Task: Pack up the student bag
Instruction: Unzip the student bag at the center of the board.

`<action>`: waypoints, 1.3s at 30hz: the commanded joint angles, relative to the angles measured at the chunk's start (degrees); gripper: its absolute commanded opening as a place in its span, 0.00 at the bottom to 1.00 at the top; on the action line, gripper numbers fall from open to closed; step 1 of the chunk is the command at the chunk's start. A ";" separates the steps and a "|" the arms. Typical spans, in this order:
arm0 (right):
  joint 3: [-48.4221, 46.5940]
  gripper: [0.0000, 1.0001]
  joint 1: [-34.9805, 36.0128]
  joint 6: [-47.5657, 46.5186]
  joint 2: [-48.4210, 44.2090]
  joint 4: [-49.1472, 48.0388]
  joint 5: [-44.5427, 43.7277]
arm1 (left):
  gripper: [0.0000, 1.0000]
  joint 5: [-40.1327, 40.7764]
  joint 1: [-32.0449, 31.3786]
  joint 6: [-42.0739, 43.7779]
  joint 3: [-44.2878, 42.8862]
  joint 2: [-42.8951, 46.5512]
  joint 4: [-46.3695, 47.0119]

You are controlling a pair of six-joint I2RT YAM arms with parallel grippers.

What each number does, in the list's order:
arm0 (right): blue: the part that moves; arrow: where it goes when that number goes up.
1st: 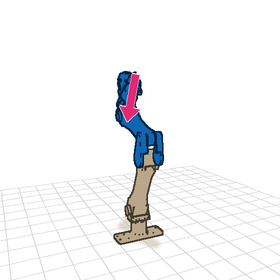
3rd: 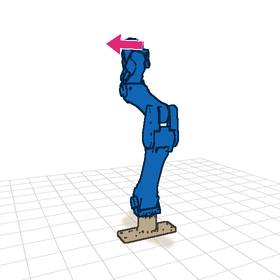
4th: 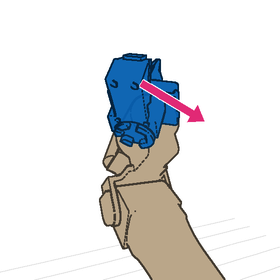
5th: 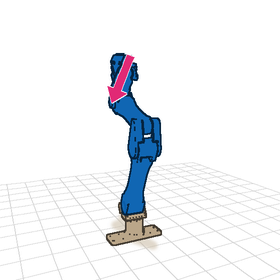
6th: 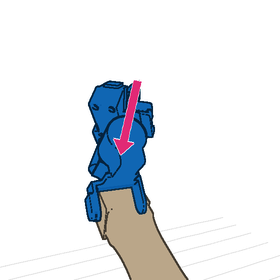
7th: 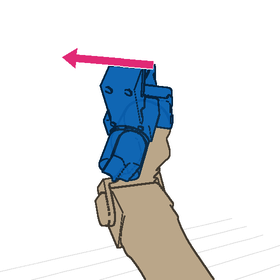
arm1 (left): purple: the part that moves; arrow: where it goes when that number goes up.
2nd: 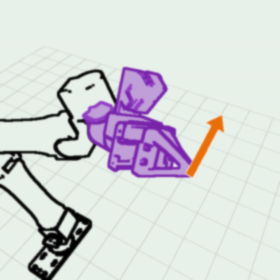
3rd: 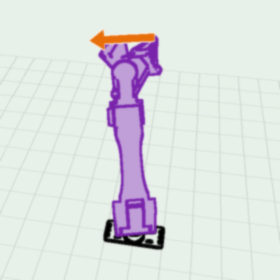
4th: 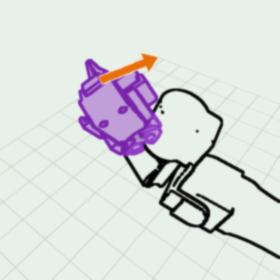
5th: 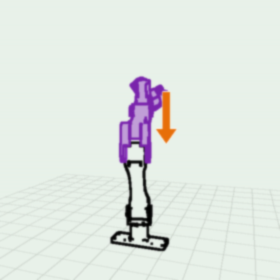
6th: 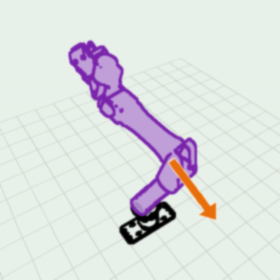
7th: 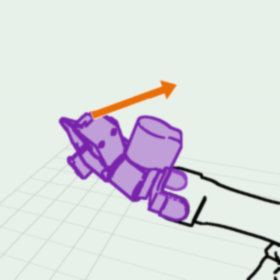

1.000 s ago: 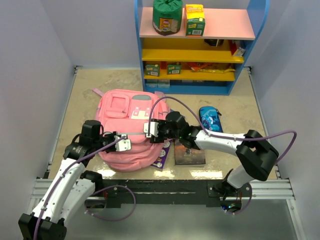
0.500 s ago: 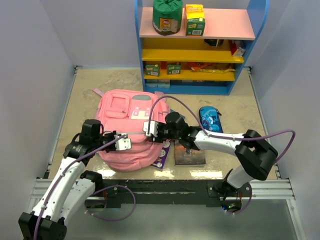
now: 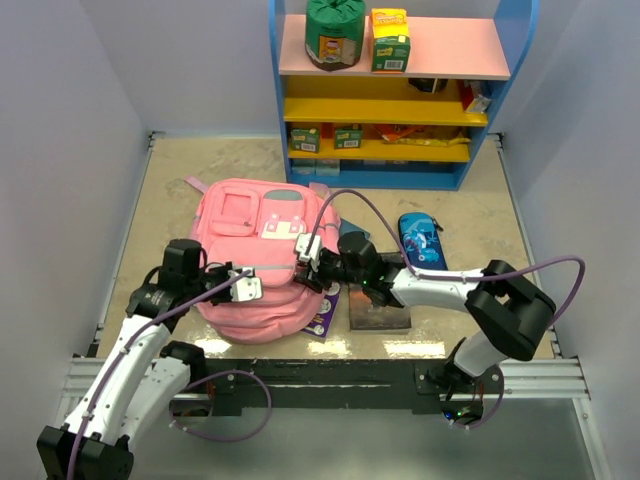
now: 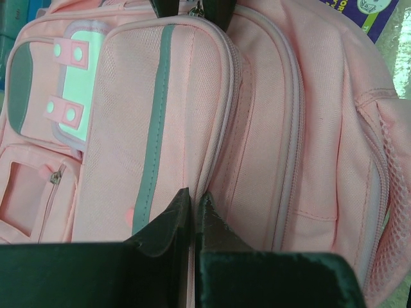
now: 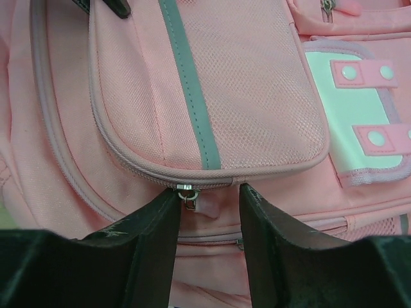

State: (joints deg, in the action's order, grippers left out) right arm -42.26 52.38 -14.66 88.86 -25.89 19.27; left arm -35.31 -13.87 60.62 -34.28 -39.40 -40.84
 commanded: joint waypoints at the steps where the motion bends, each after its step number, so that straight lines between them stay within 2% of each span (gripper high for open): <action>1: 1.83 0.36 0.70 7.00 -1.41 -7.50 4.46 | 0.00 -5.21 0.25 0.73 -3.25 1.25 4.63; 4: 3.50 0.20 0.71 8.76 -1.23 -10.49 4.11 | 0.00 -5.21 0.25 0.73 -3.25 1.43 4.72; 8: 6.13 0.13 0.71 10.44 -1.93 -15.24 2.88 | 0.00 -5.29 0.25 0.38 -3.33 1.52 4.54; 9: 6.40 0.06 0.71 10.44 -2.72 -16.03 2.62 | 0.00 -5.21 0.16 0.29 -3.25 1.52 4.54; 11: 7.19 0.00 0.71 10.44 -3.69 -16.38 2.09 | 0.00 -4.94 0.25 -0.32 -3.25 1.43 4.80; 20: 8.95 0.00 2.19 11.92 -8.97 -12.35 -0.10 | 0.00 -3.19 0.25 -4.19 -2.81 -0.50 7.70; 30: 4.38 0.00 8.08 17.90 -9.93 2.41 -5.29 | 0.00 3.14 0.25 -9.47 -1.75 -2.44 12.54; 35: 3.68 0.00 10.54 21.50 -11.78 3.74 -7.49 | 0.00 3.58 -0.54 -12.09 -0.61 -1.56 14.91; 39: 0.69 0.00 12.57 24.49 -9.06 3.75 -9.42 | 0.00 3.06 -2.38 -16.84 -2.10 -2.70 15.96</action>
State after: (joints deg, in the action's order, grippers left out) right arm -37.36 61.08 4.19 79.79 -23.73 7.38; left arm -35.51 -15.29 48.77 -34.24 -41.67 -36.42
